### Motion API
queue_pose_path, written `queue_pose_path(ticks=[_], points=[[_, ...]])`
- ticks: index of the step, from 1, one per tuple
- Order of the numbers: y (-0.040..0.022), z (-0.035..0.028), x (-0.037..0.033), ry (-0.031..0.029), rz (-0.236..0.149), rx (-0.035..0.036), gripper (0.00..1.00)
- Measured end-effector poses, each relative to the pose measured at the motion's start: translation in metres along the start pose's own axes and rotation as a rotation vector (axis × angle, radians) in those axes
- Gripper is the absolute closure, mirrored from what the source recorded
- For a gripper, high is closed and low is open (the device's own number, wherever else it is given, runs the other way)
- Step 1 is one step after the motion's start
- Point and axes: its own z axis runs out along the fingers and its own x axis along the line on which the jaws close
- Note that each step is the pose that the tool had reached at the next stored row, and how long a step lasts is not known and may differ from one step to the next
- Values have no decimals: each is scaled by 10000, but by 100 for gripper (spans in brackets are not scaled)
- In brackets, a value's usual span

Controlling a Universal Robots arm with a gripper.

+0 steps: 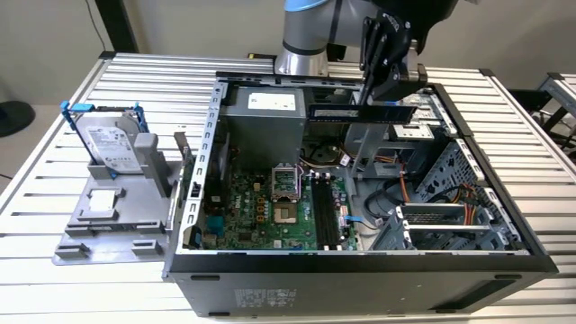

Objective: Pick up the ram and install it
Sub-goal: 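Pick up the ram and move it above insertion slot, then insert the ram into the slot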

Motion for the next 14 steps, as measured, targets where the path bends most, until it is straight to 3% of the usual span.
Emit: queue_pose_path(ticks=[5,14], points=[[-2,8,-96,-1,26,-54,100],[-1,11,-101,-1,30,-67,100]])
